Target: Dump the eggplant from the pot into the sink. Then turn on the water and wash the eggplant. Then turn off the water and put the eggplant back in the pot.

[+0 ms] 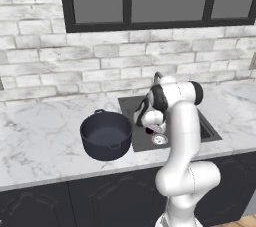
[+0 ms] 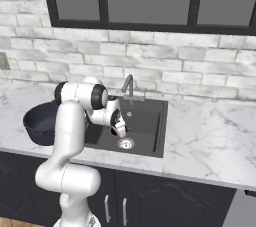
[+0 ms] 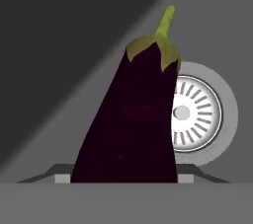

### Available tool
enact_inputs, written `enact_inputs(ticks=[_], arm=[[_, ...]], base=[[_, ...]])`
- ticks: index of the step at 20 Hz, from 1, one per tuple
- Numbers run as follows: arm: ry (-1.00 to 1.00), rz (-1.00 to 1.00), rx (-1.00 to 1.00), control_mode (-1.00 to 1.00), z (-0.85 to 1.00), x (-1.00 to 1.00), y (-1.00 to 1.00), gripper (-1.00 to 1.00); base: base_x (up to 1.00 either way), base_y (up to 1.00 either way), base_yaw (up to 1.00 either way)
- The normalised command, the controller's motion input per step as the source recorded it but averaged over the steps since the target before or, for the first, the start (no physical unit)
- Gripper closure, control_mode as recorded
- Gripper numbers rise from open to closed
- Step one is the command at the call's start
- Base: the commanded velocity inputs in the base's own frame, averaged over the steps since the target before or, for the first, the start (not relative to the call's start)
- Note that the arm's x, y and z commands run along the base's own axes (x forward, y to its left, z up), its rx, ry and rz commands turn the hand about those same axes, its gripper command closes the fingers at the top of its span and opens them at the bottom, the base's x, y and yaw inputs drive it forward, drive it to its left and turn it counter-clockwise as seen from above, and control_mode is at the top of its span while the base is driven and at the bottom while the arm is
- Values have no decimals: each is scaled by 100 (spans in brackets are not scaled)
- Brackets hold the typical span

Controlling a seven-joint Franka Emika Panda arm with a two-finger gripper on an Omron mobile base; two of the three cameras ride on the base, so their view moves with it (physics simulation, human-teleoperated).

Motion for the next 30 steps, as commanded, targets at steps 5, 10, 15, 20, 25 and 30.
enact_inputs(ticks=[5, 10, 15, 20, 25, 30], arm=[[-9, 0, 0, -100, 100, -45, 0, 100], [0, 0, 0, -100, 100, -48, 0, 100], [0, 0, 1, -100, 100, -48, 1, 100], [11, 1, 4, -100, 100, -41, 7, 100], [23, 9, 9, -100, 100, -43, 37, 100], [19, 16, 6, -100, 100, -47, 58, 100]], base=[[0, 0, 0], [0, 0, 0], [0, 0, 0], [0, 0, 0], [0, 0, 0], [0, 0, 0]])
